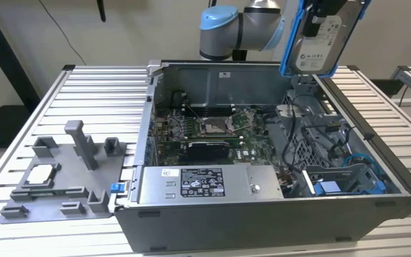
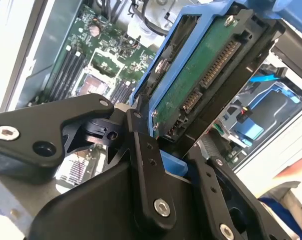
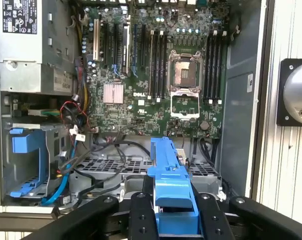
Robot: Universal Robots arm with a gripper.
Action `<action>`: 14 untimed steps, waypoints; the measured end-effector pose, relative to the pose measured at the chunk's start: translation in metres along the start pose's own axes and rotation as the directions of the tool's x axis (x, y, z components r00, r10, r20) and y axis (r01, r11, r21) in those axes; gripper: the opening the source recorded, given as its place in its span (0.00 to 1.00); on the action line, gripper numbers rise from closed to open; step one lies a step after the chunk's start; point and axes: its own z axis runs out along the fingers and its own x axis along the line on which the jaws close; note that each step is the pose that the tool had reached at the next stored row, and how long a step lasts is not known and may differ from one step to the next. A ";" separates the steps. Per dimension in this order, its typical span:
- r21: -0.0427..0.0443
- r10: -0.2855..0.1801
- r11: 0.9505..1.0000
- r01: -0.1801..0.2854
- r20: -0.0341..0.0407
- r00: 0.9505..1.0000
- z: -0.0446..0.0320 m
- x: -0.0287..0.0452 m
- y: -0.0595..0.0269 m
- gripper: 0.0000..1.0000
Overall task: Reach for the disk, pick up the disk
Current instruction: 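Pick up the disk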
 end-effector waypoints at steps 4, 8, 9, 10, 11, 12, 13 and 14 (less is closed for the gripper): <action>0.000 0.000 1.000 0.000 0.000 1.000 -0.0002 0.0108 -0.0001 0.00; -0.001 0.000 1.000 0.000 0.000 1.000 -0.0002 0.0222 0.0001 0.00; 0.000 0.000 1.000 0.000 0.000 1.000 -0.0002 0.0251 0.0001 0.00; 0.000 0.000 1.000 0.000 0.000 1.000 -0.0003 0.0282 0.0001 0.00; -0.001 0.000 1.000 0.000 0.000 1.000 -0.0003 0.0314 0.0002 0.00; -0.001 0.000 1.000 0.000 0.000 1.000 -0.0002 0.0346 0.0002 0.00; 0.000 0.000 1.000 0.000 0.000 1.000 -0.0003 0.0378 0.0003 0.00; -0.001 0.000 1.000 0.000 0.000 1.000 -0.0003 0.0409 0.0003 0.00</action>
